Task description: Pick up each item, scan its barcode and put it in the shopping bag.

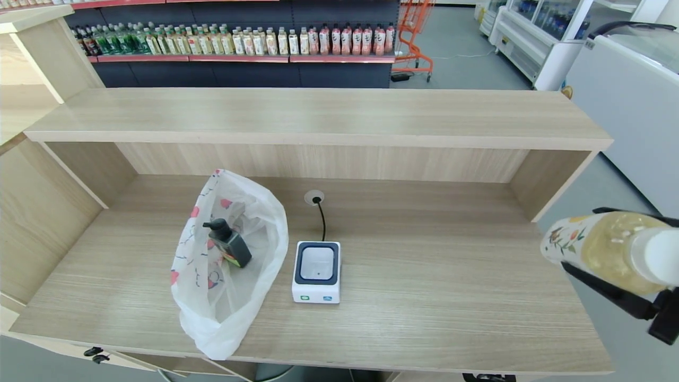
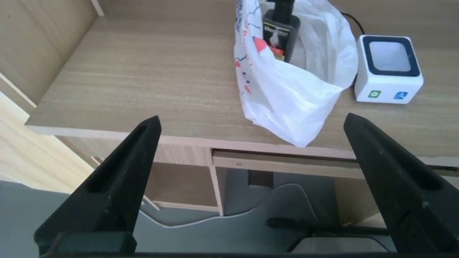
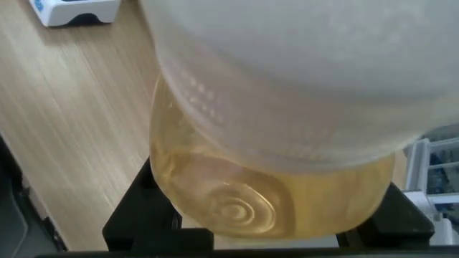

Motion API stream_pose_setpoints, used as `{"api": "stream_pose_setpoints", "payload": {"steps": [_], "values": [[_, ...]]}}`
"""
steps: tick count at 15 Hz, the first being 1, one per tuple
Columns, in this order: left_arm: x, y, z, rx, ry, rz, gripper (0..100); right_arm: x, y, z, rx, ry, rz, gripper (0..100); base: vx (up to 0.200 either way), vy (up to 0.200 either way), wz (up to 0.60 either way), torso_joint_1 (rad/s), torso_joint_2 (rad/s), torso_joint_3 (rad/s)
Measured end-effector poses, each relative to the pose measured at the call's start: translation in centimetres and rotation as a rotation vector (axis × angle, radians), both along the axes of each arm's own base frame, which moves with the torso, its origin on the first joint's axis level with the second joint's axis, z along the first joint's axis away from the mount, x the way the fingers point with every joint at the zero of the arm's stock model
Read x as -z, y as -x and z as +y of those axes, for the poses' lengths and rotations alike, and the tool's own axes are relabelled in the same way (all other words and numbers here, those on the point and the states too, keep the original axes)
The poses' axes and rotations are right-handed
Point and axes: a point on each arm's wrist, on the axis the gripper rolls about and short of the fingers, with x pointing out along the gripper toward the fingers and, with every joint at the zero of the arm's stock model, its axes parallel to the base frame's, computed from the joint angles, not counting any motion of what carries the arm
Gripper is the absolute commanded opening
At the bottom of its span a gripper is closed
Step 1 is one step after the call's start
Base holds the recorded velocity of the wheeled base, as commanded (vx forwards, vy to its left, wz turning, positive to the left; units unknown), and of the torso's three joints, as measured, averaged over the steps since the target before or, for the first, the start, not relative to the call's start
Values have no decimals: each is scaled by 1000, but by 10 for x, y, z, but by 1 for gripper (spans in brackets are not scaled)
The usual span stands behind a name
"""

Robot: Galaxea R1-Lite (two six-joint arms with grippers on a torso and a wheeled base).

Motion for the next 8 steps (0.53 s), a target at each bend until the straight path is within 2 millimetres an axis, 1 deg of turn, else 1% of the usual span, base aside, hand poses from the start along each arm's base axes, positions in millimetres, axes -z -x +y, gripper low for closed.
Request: {"api": "stream_pose_setpoints", "payload": {"steps": [2,4,8], "values": [[0,0,0,0,-1,0,100,-6,5,-2,-3,-20,-29,0,0,200,0,-2,2,5],[0,0,0,0,-3,0,100,-5,5,-2,-2,-17,-20,0,0,200,0,-2,0,2],[0,0,0,0,-5,1,100,-3,-10,3,-2,-32,7,0,0,200,0,2,5,4]]}}
